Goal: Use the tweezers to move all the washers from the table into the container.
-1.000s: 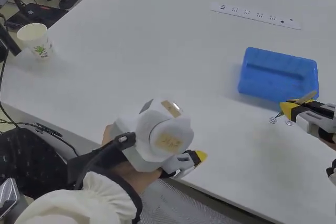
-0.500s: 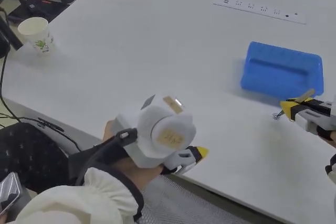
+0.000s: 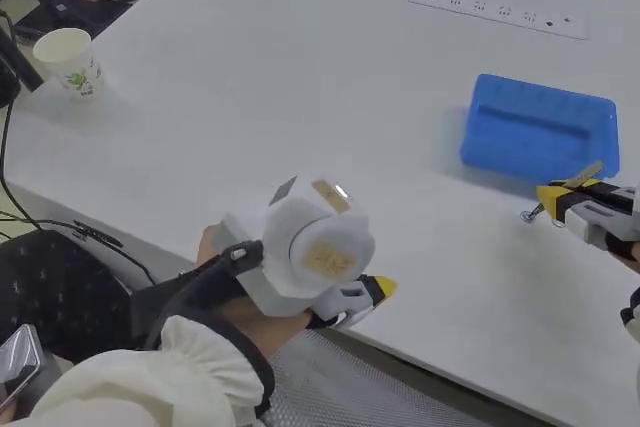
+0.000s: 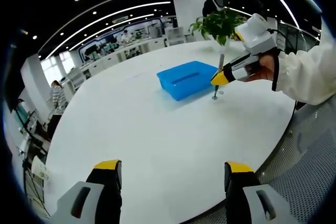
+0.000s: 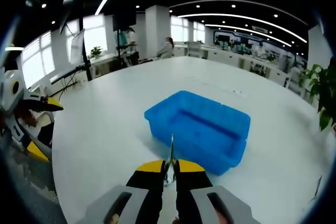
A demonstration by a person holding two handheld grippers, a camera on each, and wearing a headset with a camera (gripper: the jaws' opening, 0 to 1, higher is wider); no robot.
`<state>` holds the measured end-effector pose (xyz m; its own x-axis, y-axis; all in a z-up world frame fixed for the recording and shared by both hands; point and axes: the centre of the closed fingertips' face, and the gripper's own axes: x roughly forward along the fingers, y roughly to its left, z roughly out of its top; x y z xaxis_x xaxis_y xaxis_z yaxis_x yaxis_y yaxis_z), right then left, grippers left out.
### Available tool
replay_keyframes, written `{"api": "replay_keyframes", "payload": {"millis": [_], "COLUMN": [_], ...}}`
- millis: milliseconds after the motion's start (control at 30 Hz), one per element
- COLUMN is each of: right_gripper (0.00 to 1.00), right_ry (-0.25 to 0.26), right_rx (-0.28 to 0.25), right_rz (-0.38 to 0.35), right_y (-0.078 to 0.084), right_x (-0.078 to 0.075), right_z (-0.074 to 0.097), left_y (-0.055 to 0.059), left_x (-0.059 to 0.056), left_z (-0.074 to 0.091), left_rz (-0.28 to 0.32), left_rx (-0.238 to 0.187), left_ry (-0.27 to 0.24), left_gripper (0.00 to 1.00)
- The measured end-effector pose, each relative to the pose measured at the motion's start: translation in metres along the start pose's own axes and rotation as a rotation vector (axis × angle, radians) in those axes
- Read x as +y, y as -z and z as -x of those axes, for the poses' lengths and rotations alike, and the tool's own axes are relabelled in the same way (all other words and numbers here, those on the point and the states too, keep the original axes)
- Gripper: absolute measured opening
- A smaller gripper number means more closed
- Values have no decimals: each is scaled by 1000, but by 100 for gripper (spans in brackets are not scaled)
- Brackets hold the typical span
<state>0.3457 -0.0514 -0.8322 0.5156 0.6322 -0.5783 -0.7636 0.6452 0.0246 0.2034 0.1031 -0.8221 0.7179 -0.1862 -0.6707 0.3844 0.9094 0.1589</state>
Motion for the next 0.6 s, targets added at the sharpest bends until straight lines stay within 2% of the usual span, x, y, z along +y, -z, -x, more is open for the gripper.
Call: {"api": "replay_keyframes", "payload": {"millis": [600], "right_gripper": [2], "right_ry": [8], "right_rx": [4], "right_rz": [36], "right_y": [2], "right_x": [1], "right_z": [0], "left_y": [3], "left_x": [-1], "left_z": [-1], "left_rz": [-10], "left_rx": [15], "left_ry": [3], "left_gripper": [81]}}
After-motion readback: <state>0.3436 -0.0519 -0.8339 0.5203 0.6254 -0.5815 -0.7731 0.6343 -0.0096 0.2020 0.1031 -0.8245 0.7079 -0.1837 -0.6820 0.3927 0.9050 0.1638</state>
